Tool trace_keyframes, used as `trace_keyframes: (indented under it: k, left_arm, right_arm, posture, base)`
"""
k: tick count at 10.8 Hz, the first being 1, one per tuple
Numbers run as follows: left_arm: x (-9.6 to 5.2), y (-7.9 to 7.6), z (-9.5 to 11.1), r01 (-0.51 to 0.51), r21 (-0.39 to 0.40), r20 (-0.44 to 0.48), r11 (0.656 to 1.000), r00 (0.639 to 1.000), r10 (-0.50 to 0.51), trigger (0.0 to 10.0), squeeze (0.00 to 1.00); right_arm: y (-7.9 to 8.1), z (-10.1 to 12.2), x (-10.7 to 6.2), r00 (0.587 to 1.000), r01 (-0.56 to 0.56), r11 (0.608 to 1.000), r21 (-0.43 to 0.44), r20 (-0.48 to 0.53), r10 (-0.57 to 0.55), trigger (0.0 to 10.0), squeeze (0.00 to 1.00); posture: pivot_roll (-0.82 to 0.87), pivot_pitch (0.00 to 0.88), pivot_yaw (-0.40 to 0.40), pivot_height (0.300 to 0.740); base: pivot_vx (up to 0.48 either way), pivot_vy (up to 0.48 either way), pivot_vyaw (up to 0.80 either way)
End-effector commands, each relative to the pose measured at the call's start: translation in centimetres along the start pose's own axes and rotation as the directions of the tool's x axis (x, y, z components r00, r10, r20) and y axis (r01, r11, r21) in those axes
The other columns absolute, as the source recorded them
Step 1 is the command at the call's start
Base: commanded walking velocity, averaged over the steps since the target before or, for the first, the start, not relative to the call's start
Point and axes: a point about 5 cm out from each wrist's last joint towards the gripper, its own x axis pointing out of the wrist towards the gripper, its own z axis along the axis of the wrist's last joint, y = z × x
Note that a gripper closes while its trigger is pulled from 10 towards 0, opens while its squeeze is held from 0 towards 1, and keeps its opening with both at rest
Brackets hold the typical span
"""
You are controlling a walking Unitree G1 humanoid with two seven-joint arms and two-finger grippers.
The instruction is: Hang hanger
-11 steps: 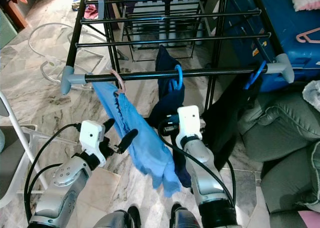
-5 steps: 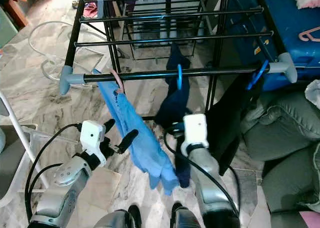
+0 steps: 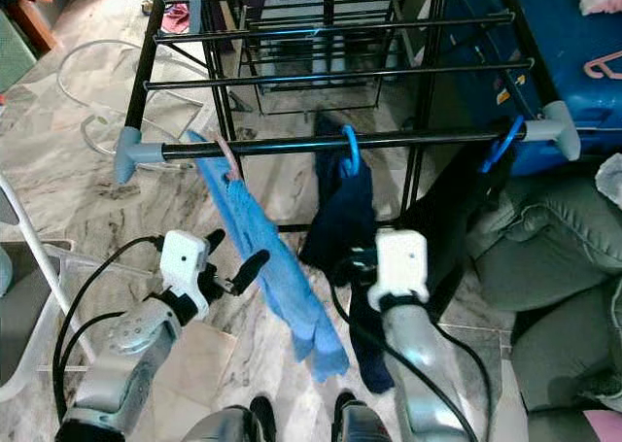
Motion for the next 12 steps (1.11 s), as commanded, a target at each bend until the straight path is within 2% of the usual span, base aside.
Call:
trace_keyframes:
  k: [1, 5, 12]
  left_arm:
    - [-0.16, 0.03, -0.71, -0.001, 0.015, -0.037, 1.000, 0.999, 0.001, 10.0, 0.00]
    - [0.10, -0.16, -1.14, 0.006, 0.025, -0.054, 1.000, 0.999, -0.004, 10.0, 0.00]
    - [0.12, -0.32, -1.40, -0.002, 0.019, -0.054, 1.000, 0.999, 0.003, 10.0, 0.00]
  right_arm:
    - [-0.19, 0.87, -0.42, 0.999, 0.010, 1.000, 0.004, 0.047, -0.010, 10.0, 1.00]
    - [0.45, 1.56, -1.07, 0.996, -0.052, 0.999, 0.000, 0.069, 0.052, 10.0, 1.00]
    - [0.42, 1.72, -0.64, 0.996, -0.067, 0.998, -0.017, 0.064, 0.068, 10.0, 1.00]
  posture:
    - [-0.10, 0.222, 0.089, 0.740]
    - [-0.11, 0.219, 0.085, 0.740]
    - [-0.11, 0.221, 0.074, 0.740]
  base:
    - [0.000, 0.000, 0.00]
    - [0.000, 0.000, 0.00]
    - [-0.322, 0.000, 0.00]
